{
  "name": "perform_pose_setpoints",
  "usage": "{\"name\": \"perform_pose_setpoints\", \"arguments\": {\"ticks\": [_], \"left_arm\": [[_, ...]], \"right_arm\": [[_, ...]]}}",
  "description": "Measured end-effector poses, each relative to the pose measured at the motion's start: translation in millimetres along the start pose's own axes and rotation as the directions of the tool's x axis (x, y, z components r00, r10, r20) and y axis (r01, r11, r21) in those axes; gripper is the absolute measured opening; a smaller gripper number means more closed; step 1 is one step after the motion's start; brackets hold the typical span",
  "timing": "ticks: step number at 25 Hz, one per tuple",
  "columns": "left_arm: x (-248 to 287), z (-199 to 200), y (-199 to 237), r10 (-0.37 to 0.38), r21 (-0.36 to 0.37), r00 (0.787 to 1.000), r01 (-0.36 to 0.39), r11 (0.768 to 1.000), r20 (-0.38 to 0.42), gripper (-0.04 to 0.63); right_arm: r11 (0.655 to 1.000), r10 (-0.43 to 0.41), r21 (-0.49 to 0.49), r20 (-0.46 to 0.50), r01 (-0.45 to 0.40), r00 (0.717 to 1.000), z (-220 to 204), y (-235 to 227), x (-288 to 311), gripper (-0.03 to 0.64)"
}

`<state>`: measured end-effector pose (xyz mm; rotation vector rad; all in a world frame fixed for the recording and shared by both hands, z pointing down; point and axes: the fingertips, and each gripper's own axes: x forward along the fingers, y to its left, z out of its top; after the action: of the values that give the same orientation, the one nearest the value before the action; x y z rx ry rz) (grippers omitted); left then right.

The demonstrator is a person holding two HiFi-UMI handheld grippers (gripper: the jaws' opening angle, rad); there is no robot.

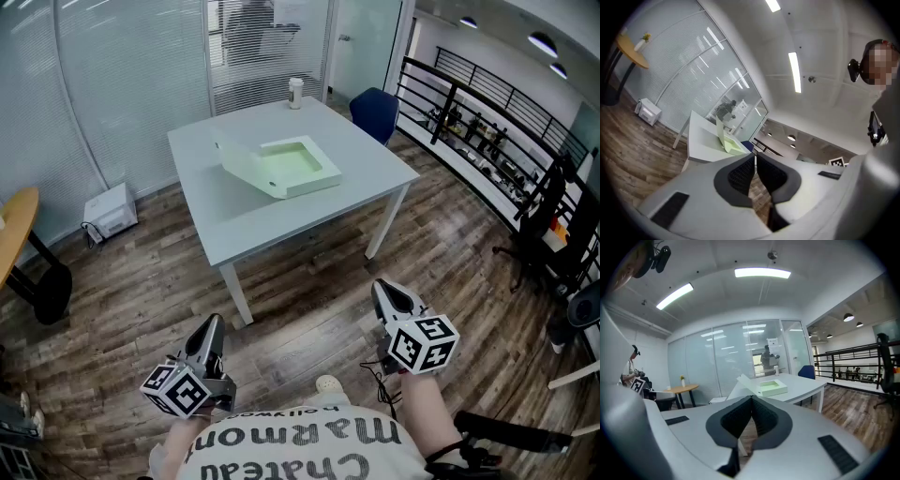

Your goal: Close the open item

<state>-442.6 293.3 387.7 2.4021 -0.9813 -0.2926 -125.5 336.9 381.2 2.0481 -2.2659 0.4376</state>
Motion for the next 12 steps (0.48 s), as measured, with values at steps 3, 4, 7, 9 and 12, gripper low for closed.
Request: {"name": "perform_pose_setpoints", "arguments": {"ticks": [3,4,7,9,12], "left_arm": [[0.0,0.6,1.8,0.000,-0.002,1.000,0.000,1.000,0.001,0.011],[0.1,1.1,2.3,-0.001,-0.001,1.000,0.001,1.000,0.001,0.011],[-0.9,2.2,3.1,-0.006,0.003,1.000,0.006,1.000,-0.001,0.011],[-3.0,4.1,4.9,-0.008,0.003,1.000,0.008,1.000,0.001,0.011],[-5.3,8.9,10.4,-0.013,0.010,1.000,0.013,1.000,0.005,0.011]], "right_arm": [[1.000,-0.004,-0.008,-0.006,0.004,1.000,-0.5,0.2,2.1,0.000],[1.000,-0.006,-0.009,-0.007,0.006,1.000,-0.4,0.2,2.6,0.000],[1.000,-0.013,-0.012,-0.007,0.013,1.000,-0.5,0.9,3.2,0.000],[1.000,-0.017,-0.013,-0.006,0.017,1.000,-1.3,2.8,3.7,0.000],[0.999,-0.034,-0.010,-0.002,0.034,0.999,-2.4,5.3,5.9,0.000]]}}
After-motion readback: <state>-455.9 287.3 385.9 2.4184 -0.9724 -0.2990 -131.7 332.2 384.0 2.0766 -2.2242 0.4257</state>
